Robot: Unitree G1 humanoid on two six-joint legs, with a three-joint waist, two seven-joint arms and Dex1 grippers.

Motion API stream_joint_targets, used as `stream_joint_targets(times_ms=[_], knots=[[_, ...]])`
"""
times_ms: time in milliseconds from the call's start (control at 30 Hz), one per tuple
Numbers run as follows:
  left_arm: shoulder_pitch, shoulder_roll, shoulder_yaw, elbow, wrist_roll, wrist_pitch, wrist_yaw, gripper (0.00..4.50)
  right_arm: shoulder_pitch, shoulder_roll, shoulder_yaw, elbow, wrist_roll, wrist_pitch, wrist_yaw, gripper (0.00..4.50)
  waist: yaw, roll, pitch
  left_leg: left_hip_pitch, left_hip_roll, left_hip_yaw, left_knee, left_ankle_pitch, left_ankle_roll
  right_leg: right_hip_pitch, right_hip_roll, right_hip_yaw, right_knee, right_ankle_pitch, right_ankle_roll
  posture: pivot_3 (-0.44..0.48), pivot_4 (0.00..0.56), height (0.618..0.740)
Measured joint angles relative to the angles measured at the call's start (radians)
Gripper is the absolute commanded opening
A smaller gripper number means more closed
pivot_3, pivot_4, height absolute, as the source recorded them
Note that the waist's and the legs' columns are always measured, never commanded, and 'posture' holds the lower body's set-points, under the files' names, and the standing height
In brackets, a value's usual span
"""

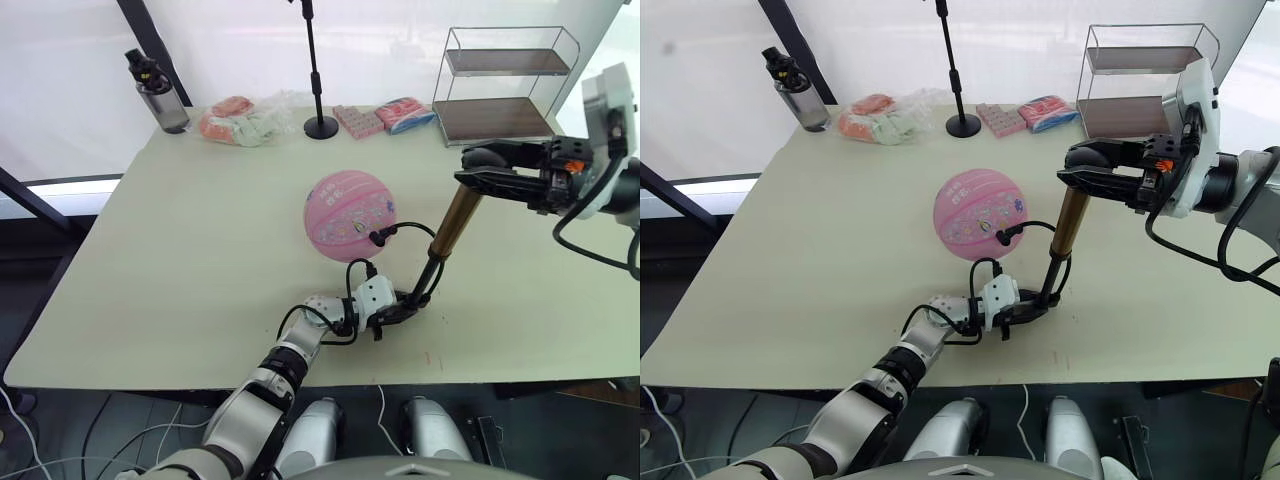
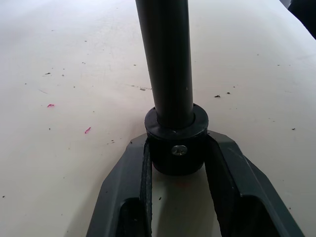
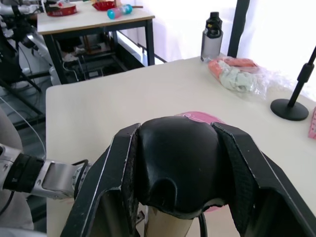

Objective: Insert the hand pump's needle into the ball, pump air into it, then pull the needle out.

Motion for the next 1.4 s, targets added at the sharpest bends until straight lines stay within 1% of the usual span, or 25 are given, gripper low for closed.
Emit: stream_joint_targets(times_ms=[233,367,400,433,500,667,933,1000,1067,1200,1300,1400], knots=[[0.000,0.000,0.000,-0.001,0.000,0.000,0.000,1.07,0.009,0.000,-0.001,-0.004,-0.006,-0.007,-0.004,1.69,0.001,0.000,0.000,0.000,0.000,0.000,0.000,0.000,0.000,-0.001,0.000,0.000,0.000,0.000,0.000,0.000,0.150,0.740],[0.001,0.001,-0.001,0.002,0.001,0.001,0.000,1.07,0.081,0.012,-0.009,-0.048,-0.036,-0.083,0.012,1.69,0.000,0.000,-0.001,0.001,0.000,0.000,0.000,0.000,0.000,0.001,0.000,0.000,0.000,0.000,0.000,0.000,0.150,0.740],[0.001,0.003,-0.001,0.002,0.001,0.001,0.002,1.07,0.096,0.024,-0.010,-0.051,-0.042,-0.098,0.011,1.69,-0.002,-0.001,-0.001,0.002,0.000,0.000,0.000,0.000,0.000,0.002,0.001,0.000,0.000,0.000,0.000,0.000,0.150,0.740],[0.000,0.004,-0.001,0.005,0.002,0.002,0.004,1.07,0.136,0.058,-0.007,-0.057,-0.067,-0.140,0.006,1.69,-0.004,-0.002,-0.002,0.003,0.000,0.000,0.000,0.000,0.000,0.002,0.001,0.000,0.000,0.000,0.000,0.000,0.150,0.740],[0.000,0.005,-0.001,0.006,0.002,0.002,0.006,1.07,0.163,0.075,0.006,-0.057,-0.088,-0.167,0.000,1.69,-0.006,-0.002,-0.003,0.003,0.001,0.001,0.000,0.000,0.000,0.002,0.001,0.001,0.000,0.000,0.000,0.000,0.150,0.740],[0.001,0.006,-0.002,0.007,0.003,0.002,0.006,1.07,0.302,0.138,0.084,-0.070,-0.205,-0.298,-0.005,1.69,-0.006,-0.003,-0.005,0.004,0.001,0.000,0.000,0.000,0.000,0.003,0.002,0.001,0.000,0.000,0.000,0.000,0.150,0.740],[0.001,0.008,-0.003,0.007,0.004,0.002,0.007,1.07,0.389,0.184,0.185,-0.058,-0.339,-0.419,-0.005,1.69,-0.007,-0.002,-0.006,0.004,0.001,0.000,0.000,0.000,0.000,0.003,0.002,0.001,0.001,0.000,0.001,0.000,0.150,0.740],[0.002,0.008,-0.003,0.007,0.004,0.002,0.007,1.07,0.396,0.186,0.190,-0.055,-0.348,-0.425,-0.005,1.69,-0.007,-0.002,-0.006,0.004,0.001,0.000,0.000,0.000,0.000,0.003,0.002,0.001,0.001,0.000,0.000,0.000,0.150,0.740],[0.005,0.008,-0.003,0.001,0.004,0.004,0.007,1.07,0.441,0.225,0.237,-0.037,-0.410,-0.466,-0.019,1.69,-0.007,-0.002,-0.007,0.004,0.001,0.000,0.000,0.000,0.000,0.003,0.002,0.001,0.000,0.000,0.000,0.000,0.150,0.740],[0.006,0.009,-0.002,0.000,0.005,0.011,0.007,1.07,0.463,0.270,0.248,-0.031,-0.441,-0.497,-0.033,1.69,-0.007,-0.001,-0.008,0.005,0.001,0.000,-0.001,0.000,0.000,0.003,0.002,0.001,0.000,-0.001,0.001,0.000,0.150,0.740],[0.007,0.009,-0.002,-0.001,0.005,0.014,0.008,1.07,0.464,0.278,0.248,-0.033,-0.450,-0.501,-0.035,1.69,-0.008,-0.001,-0.009,0.005,0.001,0.000,-0.001,0.000,0.000,0.003,0.003,0.001,0.001,-0.001,0.002,0.000,0.150,0.740],[0.010,0.011,-0.001,-0.007,0.004,0.015,0.008,1.07,0.444,0.285,0.232,-0.041,-0.439,-0.457,-0.045,1.69,-0.009,-0.001,-0.009,0.005,0.001,0.000,-0.001,0.000,0.000,0.003,0.003,0.002,0.001,-0.001,0.001,0.000,0.150,0.740]])
